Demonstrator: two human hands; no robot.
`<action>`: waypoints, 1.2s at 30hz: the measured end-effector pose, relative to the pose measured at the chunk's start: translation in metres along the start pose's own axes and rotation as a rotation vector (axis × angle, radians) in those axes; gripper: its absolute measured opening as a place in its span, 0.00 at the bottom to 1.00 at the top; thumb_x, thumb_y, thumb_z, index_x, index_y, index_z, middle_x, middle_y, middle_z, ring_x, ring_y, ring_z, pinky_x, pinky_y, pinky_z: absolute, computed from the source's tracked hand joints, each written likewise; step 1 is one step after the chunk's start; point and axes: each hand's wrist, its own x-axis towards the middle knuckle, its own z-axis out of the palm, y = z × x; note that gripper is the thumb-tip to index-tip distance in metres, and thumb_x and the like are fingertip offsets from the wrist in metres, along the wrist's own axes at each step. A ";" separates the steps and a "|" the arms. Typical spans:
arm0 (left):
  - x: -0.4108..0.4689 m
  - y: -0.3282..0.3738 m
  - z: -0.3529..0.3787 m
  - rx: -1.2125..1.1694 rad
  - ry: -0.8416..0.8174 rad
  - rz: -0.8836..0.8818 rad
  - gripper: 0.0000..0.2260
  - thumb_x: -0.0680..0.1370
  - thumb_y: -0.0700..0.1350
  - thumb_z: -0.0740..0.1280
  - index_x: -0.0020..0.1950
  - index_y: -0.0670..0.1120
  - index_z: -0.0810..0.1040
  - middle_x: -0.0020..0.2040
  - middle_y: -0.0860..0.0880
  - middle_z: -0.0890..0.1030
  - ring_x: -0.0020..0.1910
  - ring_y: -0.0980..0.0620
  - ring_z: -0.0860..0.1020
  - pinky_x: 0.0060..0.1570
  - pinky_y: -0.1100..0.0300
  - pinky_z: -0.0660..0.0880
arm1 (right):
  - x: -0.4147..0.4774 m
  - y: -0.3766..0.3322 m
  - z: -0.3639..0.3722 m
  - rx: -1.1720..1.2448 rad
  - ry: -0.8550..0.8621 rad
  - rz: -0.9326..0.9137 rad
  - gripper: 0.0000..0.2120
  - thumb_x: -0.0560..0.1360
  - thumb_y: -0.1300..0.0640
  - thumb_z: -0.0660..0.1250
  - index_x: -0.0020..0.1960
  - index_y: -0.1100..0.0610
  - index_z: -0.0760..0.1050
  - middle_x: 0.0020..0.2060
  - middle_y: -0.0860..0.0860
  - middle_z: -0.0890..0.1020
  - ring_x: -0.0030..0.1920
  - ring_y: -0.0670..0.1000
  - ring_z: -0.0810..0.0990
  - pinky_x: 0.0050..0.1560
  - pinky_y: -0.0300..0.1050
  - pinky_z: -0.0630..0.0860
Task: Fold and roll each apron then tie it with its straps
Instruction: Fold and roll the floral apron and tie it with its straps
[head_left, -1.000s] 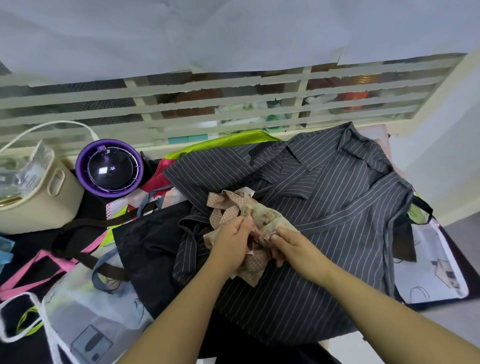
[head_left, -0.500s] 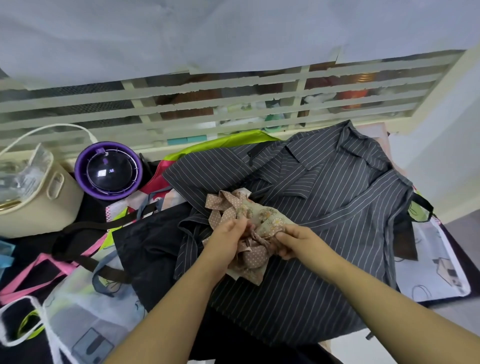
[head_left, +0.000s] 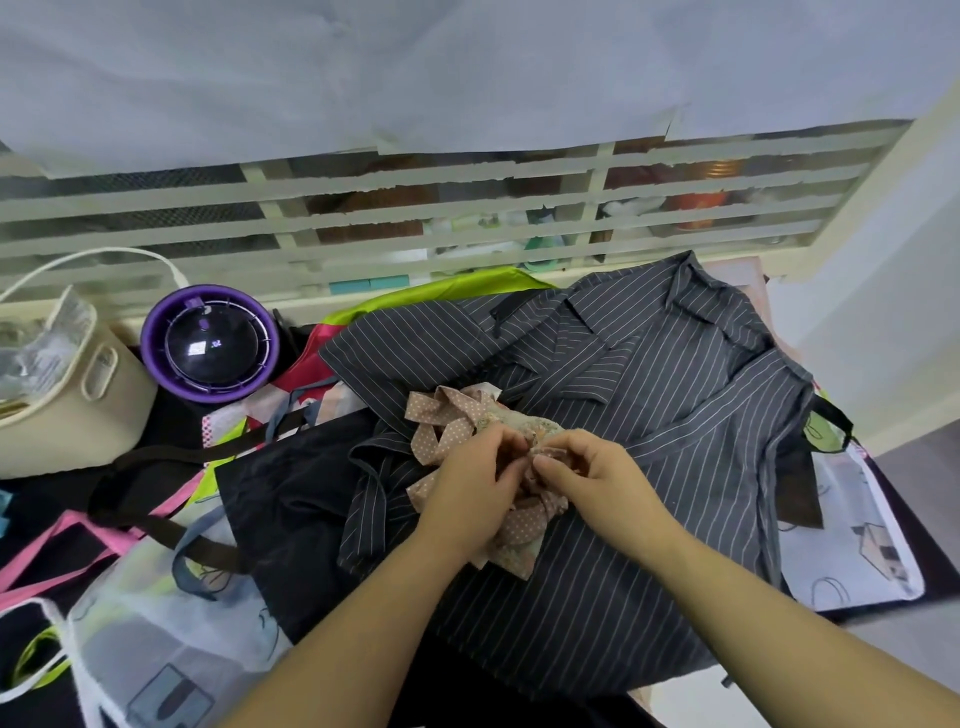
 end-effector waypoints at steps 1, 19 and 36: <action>0.001 -0.001 0.001 -0.051 -0.019 -0.032 0.04 0.79 0.42 0.65 0.51 0.51 0.75 0.45 0.59 0.77 0.45 0.65 0.76 0.44 0.74 0.72 | 0.000 -0.002 0.000 0.018 0.008 0.004 0.04 0.77 0.57 0.67 0.49 0.50 0.80 0.43 0.47 0.83 0.44 0.44 0.81 0.48 0.37 0.78; -0.011 0.008 0.000 -0.283 -0.277 -0.214 0.08 0.79 0.39 0.64 0.49 0.53 0.75 0.48 0.56 0.77 0.46 0.61 0.76 0.46 0.66 0.74 | 0.027 0.031 -0.002 0.929 0.373 0.664 0.07 0.80 0.65 0.60 0.45 0.61 0.73 0.33 0.54 0.78 0.35 0.49 0.77 0.44 0.43 0.78; -0.038 -0.008 -0.021 0.093 -0.239 -0.017 0.09 0.78 0.43 0.66 0.48 0.59 0.73 0.48 0.59 0.76 0.45 0.64 0.76 0.47 0.68 0.73 | 0.020 0.035 -0.041 0.391 0.097 0.628 0.05 0.77 0.65 0.64 0.52 0.60 0.77 0.40 0.52 0.80 0.38 0.47 0.77 0.43 0.40 0.77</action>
